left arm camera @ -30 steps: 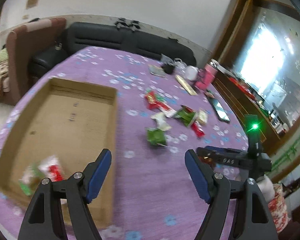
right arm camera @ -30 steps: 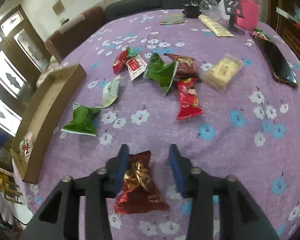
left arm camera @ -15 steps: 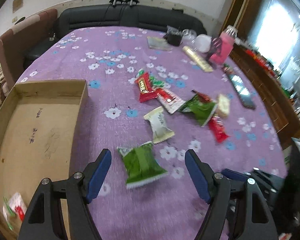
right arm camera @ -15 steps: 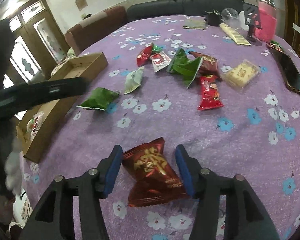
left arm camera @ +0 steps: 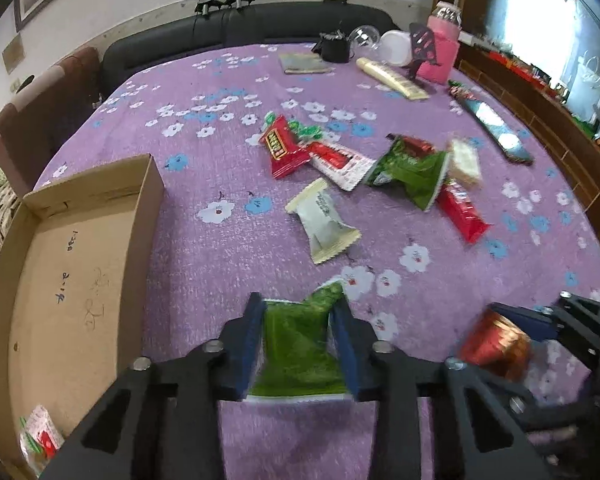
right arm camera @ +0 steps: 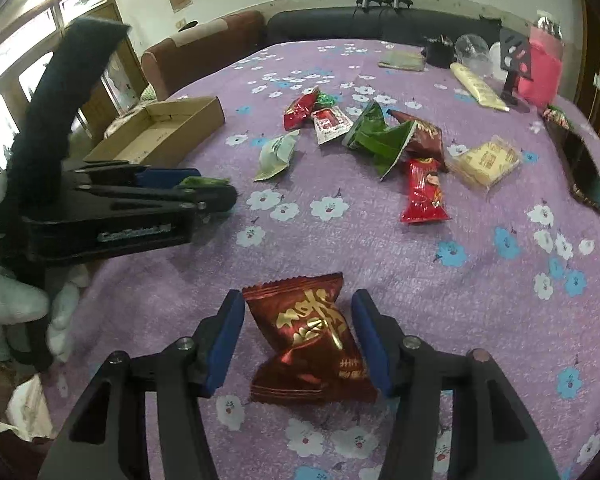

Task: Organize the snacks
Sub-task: 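Grasp a red gold-print packet with the right tool while the left tool grasps a green packet, then carry both packets over the cardboard tray and open both tools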

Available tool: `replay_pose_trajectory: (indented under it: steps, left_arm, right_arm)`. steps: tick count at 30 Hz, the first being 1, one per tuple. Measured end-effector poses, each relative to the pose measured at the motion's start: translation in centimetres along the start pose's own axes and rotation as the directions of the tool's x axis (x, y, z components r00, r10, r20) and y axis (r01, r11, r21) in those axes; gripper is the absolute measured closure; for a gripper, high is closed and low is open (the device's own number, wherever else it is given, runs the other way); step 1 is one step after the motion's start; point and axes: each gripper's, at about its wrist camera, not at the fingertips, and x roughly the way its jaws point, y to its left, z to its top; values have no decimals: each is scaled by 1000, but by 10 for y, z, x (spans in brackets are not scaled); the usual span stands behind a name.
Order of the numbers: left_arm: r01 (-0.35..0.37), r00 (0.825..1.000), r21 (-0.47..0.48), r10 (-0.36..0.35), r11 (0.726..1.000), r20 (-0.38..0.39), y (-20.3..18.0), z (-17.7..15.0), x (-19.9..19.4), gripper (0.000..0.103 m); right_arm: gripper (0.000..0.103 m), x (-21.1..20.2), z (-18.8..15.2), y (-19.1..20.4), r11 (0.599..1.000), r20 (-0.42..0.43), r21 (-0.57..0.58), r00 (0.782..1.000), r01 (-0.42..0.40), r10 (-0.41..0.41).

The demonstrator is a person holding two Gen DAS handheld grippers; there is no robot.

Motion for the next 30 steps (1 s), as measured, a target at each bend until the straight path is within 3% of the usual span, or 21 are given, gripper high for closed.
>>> replay_pose_trajectory:
  steps: [1, 4, 16, 20, 23, 30]
  left_arm:
    - [17, 1000, -12, -17, 1000, 6, 1, 0, -3, 70]
    - [56, 998, -41, -55, 998, 33, 6, -3, -16, 70]
    - [178, 973, -116, -157, 977, 171, 41, -21, -83, 70]
    - [144, 970, -142, -111, 979, 215, 74, -26, -109, 70]
    - [81, 970, -189, -34, 979, 241, 111, -30, -124, 70]
    - [-18, 970, -298, 88, 954, 225, 179, -45, -125, 70]
  right_arm:
    - [61, 0, 0, 0, 1000, 2, 0, 1000, 7, -7]
    - [62, 0, 1, -5, 1000, 9, 26, 1000, -6, 6]
    - [63, -5, 2, -24, 989, 36, 146, 999, 23, -28]
    - [63, -19, 10, -19, 985, 50, 170, 999, -12, 4]
    - [63, -34, 23, 0, 989, 73, 144, 997, -39, 29]
    - [63, -36, 67, 63, 992, 87, 39, 989, -121, 117]
